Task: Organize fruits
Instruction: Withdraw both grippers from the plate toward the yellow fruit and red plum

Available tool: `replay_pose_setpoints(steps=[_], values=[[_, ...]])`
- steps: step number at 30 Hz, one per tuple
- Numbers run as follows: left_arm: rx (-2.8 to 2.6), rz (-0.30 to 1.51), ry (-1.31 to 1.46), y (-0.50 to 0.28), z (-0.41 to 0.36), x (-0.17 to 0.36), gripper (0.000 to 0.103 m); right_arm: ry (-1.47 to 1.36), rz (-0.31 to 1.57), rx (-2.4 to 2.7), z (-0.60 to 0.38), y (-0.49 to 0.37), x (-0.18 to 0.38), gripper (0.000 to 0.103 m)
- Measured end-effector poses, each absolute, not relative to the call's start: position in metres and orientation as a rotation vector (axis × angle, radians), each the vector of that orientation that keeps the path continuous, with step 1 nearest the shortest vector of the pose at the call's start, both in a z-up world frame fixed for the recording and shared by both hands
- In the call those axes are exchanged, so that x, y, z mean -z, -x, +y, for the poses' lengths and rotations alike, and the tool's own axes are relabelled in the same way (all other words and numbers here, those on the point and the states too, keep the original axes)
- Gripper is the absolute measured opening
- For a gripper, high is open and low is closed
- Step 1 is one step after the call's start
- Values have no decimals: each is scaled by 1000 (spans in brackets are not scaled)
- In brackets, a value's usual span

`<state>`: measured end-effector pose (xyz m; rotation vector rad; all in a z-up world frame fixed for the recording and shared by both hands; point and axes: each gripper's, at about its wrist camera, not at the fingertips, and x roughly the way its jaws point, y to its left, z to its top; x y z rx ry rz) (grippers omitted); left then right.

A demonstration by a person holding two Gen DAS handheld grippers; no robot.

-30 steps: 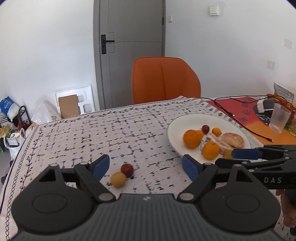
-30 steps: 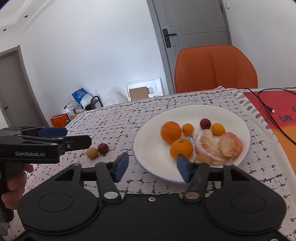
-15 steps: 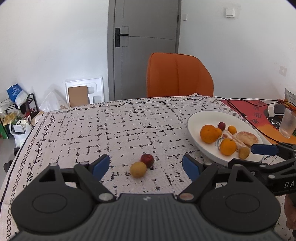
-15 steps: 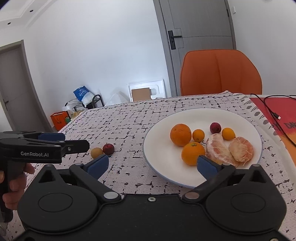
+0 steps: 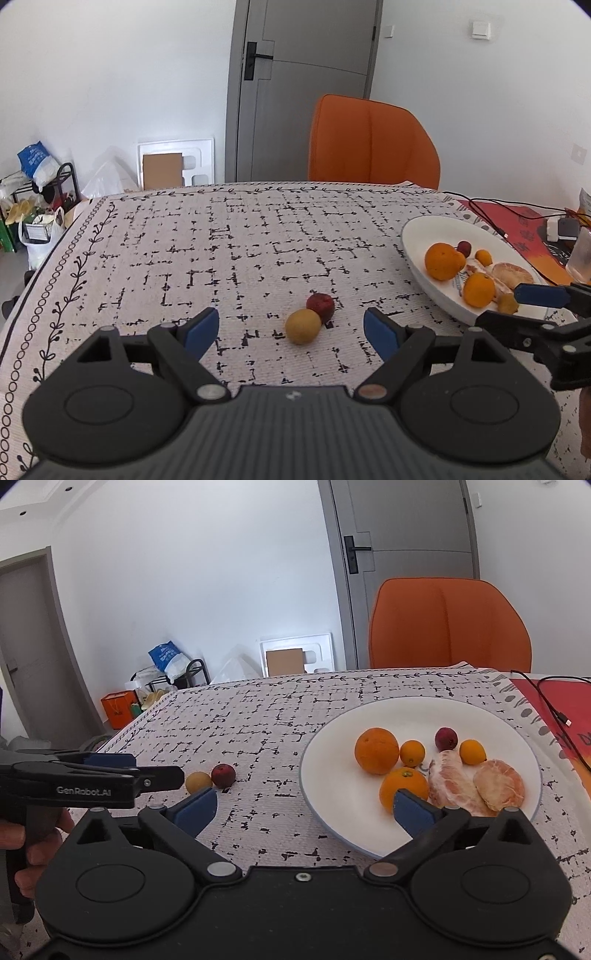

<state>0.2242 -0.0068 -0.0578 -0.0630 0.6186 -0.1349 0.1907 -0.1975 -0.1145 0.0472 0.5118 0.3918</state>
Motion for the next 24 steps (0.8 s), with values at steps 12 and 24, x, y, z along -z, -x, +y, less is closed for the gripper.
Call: replay_pose_setpoints(steps=[12, 24], values=[[173, 634, 81, -237, -5, 69, 60, -20, 535, -407, -184, -205, 114, 88], [180, 668, 82, -248, -4, 83, 24, -1, 532, -427, -175, -212, 111, 76]])
